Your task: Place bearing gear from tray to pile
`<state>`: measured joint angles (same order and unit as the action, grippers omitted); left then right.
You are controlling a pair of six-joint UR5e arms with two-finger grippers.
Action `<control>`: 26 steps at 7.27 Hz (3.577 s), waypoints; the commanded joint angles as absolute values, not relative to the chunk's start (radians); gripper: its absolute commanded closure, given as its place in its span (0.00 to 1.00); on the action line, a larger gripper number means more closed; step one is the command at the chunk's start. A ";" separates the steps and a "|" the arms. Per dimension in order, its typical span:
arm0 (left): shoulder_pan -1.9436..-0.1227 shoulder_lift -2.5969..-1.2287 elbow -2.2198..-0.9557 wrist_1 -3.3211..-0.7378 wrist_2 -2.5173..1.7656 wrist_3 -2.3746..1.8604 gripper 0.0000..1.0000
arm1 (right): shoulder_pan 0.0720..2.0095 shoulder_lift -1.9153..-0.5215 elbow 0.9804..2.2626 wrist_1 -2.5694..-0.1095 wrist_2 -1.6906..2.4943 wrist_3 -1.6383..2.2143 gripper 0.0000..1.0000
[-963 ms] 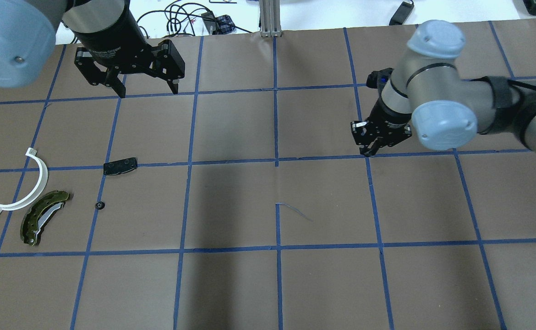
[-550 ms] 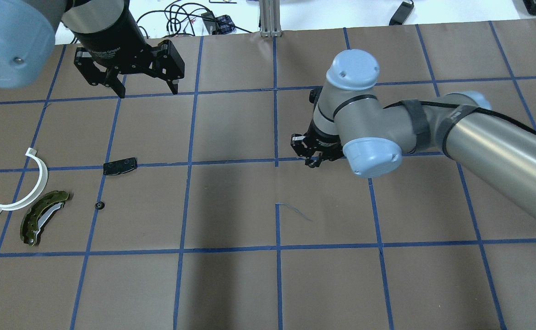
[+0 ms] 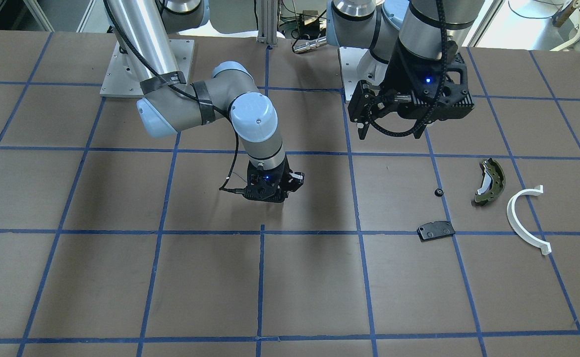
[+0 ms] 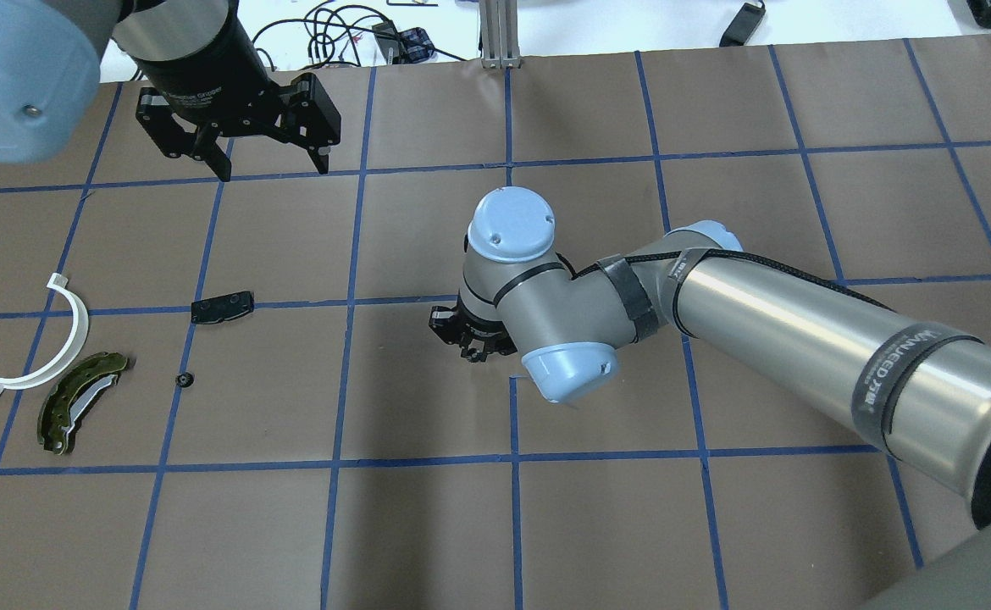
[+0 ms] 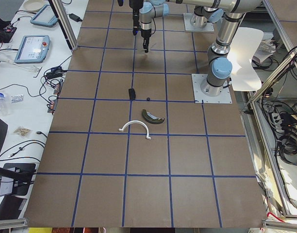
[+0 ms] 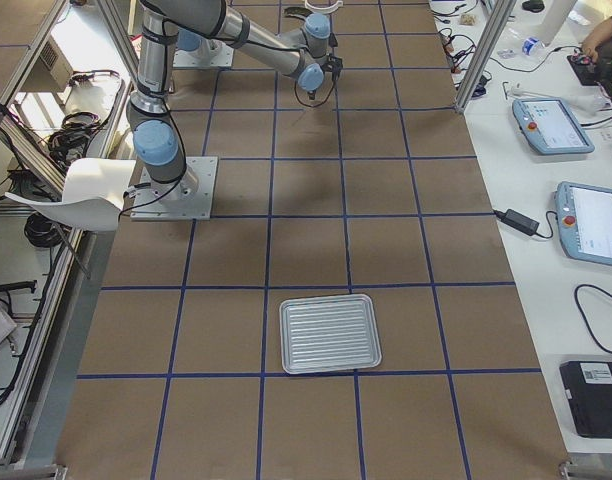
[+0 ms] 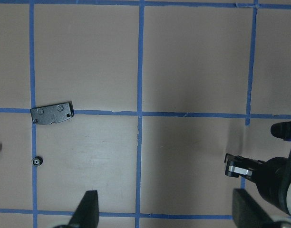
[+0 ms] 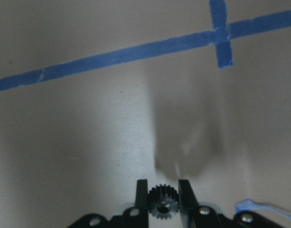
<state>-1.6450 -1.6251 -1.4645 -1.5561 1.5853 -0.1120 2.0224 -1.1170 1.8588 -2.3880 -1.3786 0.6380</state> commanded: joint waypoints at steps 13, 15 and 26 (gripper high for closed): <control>-1.943 -1.940 -2.005 -0.735 1.572 -0.451 0.05 | 1.537 -1.655 1.835 -1.719 -1.557 0.132 0.00; -1.945 -1.962 -2.002 -0.733 1.575 -0.451 0.10 | 1.542 -1.663 1.696 -1.577 -1.594 0.146 0.00; -1.612 -1.805 -1.999 -0.944 1.664 -0.099 1.00 | 1.543 -1.637 1.666 -1.546 -1.597 0.144 0.00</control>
